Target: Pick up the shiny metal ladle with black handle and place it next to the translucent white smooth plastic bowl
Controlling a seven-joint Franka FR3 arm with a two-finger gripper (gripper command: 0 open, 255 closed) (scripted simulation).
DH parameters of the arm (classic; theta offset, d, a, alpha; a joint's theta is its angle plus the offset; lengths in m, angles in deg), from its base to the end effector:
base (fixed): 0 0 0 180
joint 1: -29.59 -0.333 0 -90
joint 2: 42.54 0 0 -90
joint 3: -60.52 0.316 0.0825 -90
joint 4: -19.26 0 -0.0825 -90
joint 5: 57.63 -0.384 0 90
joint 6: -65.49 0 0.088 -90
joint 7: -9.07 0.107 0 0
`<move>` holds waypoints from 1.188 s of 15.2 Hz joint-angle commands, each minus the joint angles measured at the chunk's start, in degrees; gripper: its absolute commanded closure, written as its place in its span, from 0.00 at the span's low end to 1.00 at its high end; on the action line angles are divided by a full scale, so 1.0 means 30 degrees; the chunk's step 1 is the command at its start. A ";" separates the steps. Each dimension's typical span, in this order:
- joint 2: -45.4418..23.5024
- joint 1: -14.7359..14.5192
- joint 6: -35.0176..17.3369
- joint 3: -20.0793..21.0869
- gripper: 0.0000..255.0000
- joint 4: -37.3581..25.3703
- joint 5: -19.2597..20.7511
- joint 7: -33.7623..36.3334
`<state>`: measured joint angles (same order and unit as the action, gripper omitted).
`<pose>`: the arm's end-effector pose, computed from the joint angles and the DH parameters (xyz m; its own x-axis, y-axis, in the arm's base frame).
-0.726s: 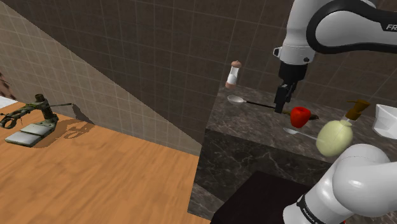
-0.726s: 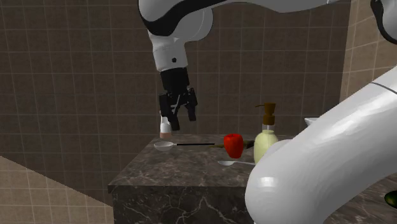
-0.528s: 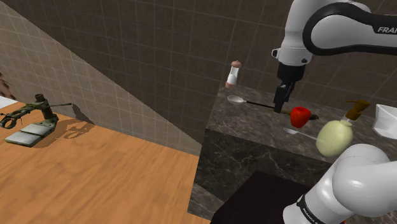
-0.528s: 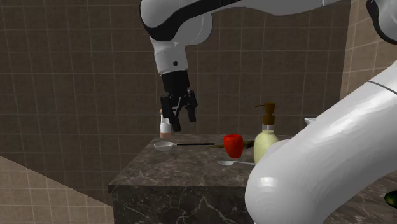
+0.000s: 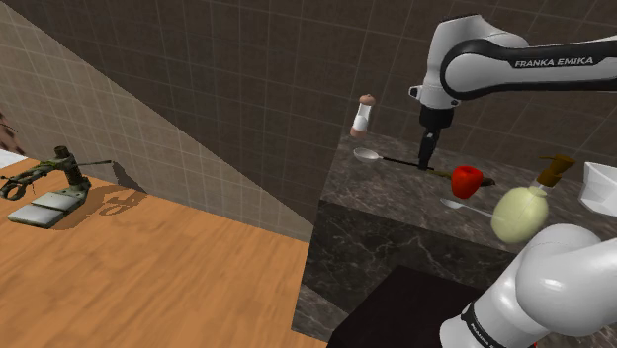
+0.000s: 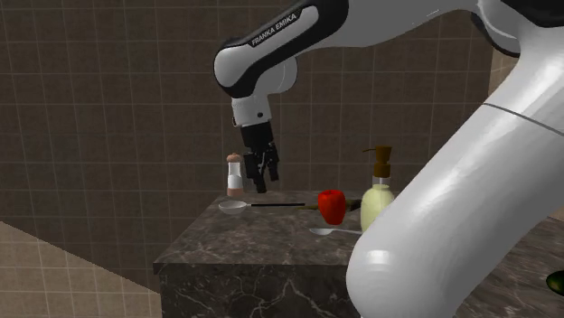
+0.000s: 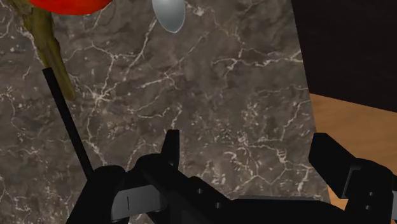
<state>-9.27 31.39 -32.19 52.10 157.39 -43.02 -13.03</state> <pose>0.3534 -0.0932 0.5052 0.9455 0.2690 -0.1834 0.2907 -0.9512 0.1036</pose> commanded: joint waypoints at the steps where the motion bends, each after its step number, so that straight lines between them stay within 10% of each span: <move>1: -0.1117 0.0046 -0.0888 -0.0692 0.00 -0.0419 0.0455 -0.1221; 18: -1.1691 0.0350 -0.6802 -0.4215 0.00 -0.6330 -0.0112 -1.0129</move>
<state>-43.68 32.27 -51.99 39.61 138.57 -43.21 -42.78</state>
